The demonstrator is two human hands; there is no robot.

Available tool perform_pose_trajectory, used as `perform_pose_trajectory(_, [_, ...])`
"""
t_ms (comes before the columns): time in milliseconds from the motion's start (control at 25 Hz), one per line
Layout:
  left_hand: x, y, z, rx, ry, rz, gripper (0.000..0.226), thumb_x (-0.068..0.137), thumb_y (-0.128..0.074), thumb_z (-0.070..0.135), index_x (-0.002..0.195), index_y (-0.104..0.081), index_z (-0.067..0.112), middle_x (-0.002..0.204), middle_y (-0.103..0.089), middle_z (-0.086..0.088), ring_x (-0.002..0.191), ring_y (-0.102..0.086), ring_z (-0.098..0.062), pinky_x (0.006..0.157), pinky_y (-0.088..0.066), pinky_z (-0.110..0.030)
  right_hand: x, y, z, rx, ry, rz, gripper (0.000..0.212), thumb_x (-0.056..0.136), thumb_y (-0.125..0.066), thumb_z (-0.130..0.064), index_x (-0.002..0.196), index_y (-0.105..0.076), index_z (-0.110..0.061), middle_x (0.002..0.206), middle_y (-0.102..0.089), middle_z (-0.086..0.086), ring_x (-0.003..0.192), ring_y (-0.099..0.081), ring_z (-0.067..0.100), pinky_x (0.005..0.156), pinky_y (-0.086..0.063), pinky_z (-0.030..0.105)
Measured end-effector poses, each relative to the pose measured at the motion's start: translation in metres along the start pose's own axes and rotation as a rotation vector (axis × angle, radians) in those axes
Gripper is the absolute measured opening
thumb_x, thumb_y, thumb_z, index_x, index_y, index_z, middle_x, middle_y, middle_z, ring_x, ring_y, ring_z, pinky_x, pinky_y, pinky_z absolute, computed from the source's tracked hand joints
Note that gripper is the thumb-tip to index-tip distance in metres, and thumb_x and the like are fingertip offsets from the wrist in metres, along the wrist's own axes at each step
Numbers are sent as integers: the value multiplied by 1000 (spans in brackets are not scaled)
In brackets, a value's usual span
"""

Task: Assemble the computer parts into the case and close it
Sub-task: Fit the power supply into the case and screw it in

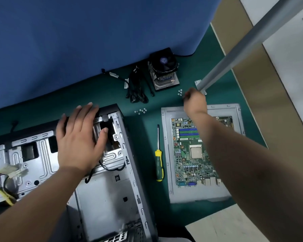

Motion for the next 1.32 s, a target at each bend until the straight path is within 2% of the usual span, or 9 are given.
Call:
perform_pose_trajectory(200, [0, 1, 4, -69, -19, -39, 61, 100, -35, 56, 155, -38, 27, 163, -36, 7, 154, -23, -16, 126, -7, -47, -82, 24, -42, 287, 114, -32, 16, 101, -57, -13, 110, -71, -12, 99, -68, -1, 89, -64, 14, 80, -53, 26])
perform_pose_trajectory(360, [-2, 18, 0, -412, 52, -90, 54, 98, -45, 52, 146, -52, 28, 164, -35, 8, 157, -16, -14, 127, -6, -46, -172, 12, -83, 671, 68, -215, 14, 97, -63, -12, 100, -74, -21, 88, -73, -4, 79, -68, 3, 77, -54, 20])
perform_pose_trajectory(480, [-28, 45, 17, -635, 8, 16, 31, 99, -57, 35, 127, -66, 24, 133, -63, 6, 133, -50, -22, 113, -37, -54, -230, -9, -111, 889, 6, -371, 12, 93, -70, -9, 97, -74, -21, 86, -77, 1, 78, -72, 11, 74, -56, 22])
perform_pose_trajectory(560, [-55, 37, 35, -871, 92, -88, 20, 101, -62, 29, 119, -69, 29, 111, -69, 17, 104, -65, -15, 93, -55, -48, -260, -24, -120, 1001, -52, -445, 10, 92, -72, -10, 94, -75, -19, 88, -77, 4, 80, -72, 17, 79, -56, 29])
perform_pose_trajectory(680, [-91, 24, 36, -1192, 334, -168, 13, 98, -69, 26, 110, -74, 30, 103, -76, 12, 95, -72, -9, 88, -61, -39, -291, -38, -125, 1122, -142, -488, 12, 95, -69, -9, 94, -78, -17, 92, -76, 9, 81, -66, 21, 82, -54, 36])
perform_pose_trajectory(800, [-110, 19, 26, -1361, 495, -174, 11, 95, -74, 25, 104, -79, 29, 103, -78, 4, 100, -74, -17, 94, -59, -47, -312, -43, -128, 1273, -238, -537, 13, 96, -66, -4, 105, -75, -5, 91, -74, 10, 77, -66, 15, 75, -56, 26])
perform_pose_trajectory(920, [-118, 16, 21, -1434, 566, -183, 9, 92, -76, 22, 100, -81, 24, 102, -79, 0, 101, -74, -22, 98, -56, -53, -322, -43, -128, 1344, -288, -538, 15, 96, -66, -1, 108, -74, -1, 85, -73, 9, 72, -67, 12, 70, -57, 21])
perform_pose_trajectory(1200, [-122, 11, 23, -1487, 588, -179, 9, 92, -76, 18, 99, -81, 20, 104, -79, -1, 104, -74, -21, 100, -56, -49, -326, -39, -124, 1371, -312, -491, 14, 94, -68, 1, 107, -74, 2, 93, -75, 13, 77, -71, 13, 73, -57, 22])
perform_pose_trajectory(1320, [-122, 7, 24, -1485, 613, -167, 8, 93, -76, 17, 97, -81, 21, 102, -79, -2, 100, -74, -21, 93, -57, -44, -327, -37, -123, 1370, -317, -487, 14, 94, -68, 0, 106, -74, 1, 94, -76, 13, 80, -71, 15, 74, -57, 22])
Point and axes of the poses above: each hand's wrist, its own x-axis towards the middle knuckle, its own y-axis out of the back of the hand, z = x × y, the point moved 10 cm from there along x, towards the middle knuckle
